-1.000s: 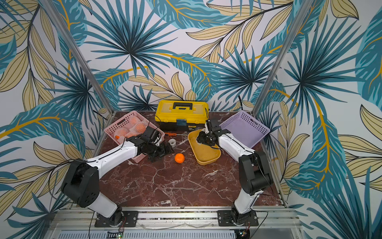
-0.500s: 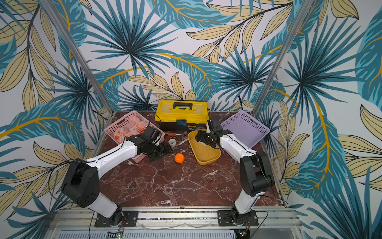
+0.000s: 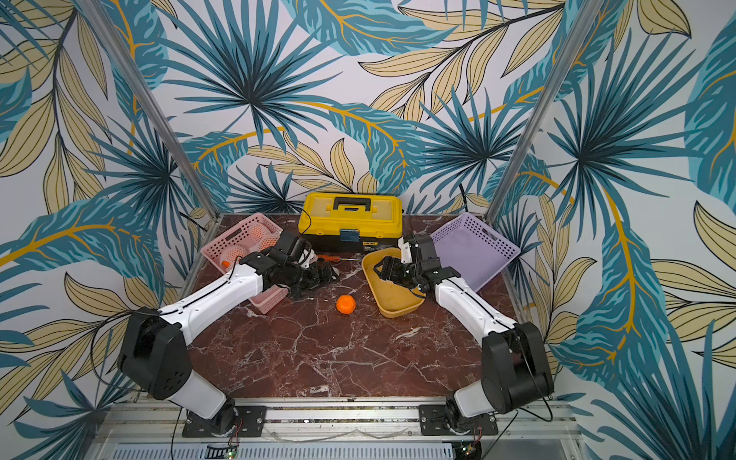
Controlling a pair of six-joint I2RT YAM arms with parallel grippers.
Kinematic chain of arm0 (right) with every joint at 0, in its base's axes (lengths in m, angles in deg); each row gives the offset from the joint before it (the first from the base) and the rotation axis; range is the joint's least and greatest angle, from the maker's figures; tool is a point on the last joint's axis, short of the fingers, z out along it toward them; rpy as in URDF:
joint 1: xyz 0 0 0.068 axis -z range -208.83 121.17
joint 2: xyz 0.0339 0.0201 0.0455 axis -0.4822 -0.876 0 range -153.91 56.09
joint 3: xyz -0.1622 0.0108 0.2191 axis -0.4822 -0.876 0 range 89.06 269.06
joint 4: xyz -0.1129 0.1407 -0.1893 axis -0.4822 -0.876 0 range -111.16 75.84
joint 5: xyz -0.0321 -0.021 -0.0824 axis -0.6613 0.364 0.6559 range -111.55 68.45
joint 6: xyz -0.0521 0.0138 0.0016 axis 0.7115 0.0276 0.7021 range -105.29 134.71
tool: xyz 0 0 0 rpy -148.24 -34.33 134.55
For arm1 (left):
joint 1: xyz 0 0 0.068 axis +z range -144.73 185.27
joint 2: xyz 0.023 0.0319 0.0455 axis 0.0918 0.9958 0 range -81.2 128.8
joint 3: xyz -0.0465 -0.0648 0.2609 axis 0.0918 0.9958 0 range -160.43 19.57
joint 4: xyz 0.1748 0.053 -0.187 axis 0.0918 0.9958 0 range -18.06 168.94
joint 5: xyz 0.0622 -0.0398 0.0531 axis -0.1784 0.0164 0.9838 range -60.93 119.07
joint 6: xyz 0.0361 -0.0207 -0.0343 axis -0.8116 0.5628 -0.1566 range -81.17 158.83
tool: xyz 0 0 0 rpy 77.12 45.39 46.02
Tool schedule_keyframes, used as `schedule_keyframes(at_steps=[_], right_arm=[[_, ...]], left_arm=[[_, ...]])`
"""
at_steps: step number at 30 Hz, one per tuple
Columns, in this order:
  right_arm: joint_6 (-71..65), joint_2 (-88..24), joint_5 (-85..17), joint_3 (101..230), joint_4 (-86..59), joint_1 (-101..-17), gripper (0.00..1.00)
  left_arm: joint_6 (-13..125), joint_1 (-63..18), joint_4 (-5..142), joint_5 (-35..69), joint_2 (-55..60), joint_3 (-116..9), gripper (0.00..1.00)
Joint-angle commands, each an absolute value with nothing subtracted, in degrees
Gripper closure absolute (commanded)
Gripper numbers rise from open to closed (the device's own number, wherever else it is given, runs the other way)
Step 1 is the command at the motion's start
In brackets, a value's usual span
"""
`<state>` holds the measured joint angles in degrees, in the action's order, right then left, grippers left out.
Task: Remove foam nets from oranges
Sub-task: Place the foam net into the storage box, then pick up the orange from the center of the board.
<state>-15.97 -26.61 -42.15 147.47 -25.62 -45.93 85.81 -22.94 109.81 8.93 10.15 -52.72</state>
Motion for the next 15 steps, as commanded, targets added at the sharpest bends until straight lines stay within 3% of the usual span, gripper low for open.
schedule_keyframes(at_steps=[1, 7, 9, 15], right_arm=[[-10.46, -25.68, -38.62, 148.61, -26.04, -52.34, 0.23], [-5.09, -32.41, -22.64, 151.98, -34.38, -64.57, 0.15], [-3.24, -35.36, -18.82, 153.65, -36.09, -67.15, 0.1], [-0.62, -44.13, -12.0, 158.18, -37.37, -70.73, 0.07]], left_arm=[[84.94, -22.71, 110.03, 11.25, 7.64, -54.29, 0.01], [83.01, -18.35, 113.62, 17.57, 2.08, -54.73, 0.0], [82.86, -15.83, 114.55, 19.74, -0.13, -54.12, 0.01], [80.42, -9.32, 116.57, 24.01, -6.58, -51.82, 0.0]])
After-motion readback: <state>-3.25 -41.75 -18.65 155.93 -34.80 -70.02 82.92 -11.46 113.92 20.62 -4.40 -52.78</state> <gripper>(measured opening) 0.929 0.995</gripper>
